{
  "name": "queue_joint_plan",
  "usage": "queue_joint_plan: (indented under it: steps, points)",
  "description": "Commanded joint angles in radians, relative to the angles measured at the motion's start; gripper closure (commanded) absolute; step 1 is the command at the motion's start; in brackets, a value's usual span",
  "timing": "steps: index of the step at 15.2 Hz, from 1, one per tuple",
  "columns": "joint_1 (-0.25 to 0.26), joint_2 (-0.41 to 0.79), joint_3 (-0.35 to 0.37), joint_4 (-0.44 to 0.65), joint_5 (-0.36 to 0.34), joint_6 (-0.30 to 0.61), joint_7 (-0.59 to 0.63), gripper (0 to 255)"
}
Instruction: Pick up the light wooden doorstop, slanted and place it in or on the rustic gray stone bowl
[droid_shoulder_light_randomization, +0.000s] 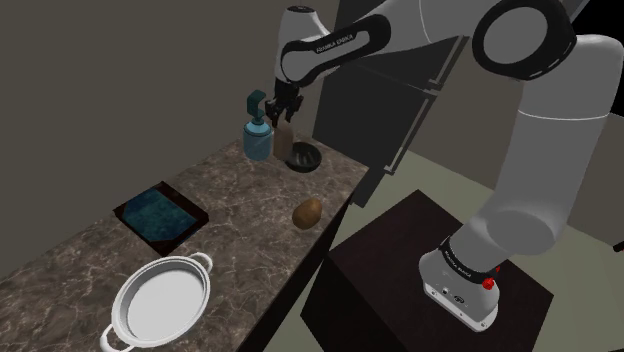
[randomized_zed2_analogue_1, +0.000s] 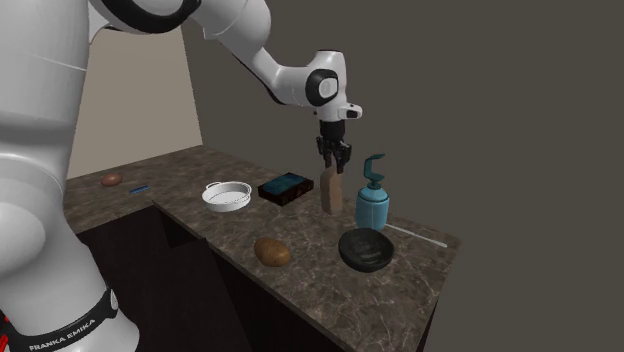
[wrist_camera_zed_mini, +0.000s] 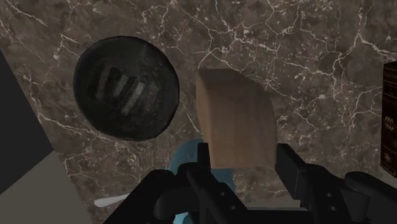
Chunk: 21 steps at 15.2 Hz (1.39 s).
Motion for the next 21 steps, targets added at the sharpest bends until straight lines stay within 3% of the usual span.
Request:
queue_joint_plan:
  steps: [1,11,21]
  points:
    - [-0.032,-0.013,-0.007,-0.001,0.011,-0.01,-0.047,255]
    - [-0.188,-0.037,-0.05,0.052,0.063,-0.083,-0.274,255]
    - [-0.185,0.025,-0.054,0.004,0.056,0.027,-0.27,255]
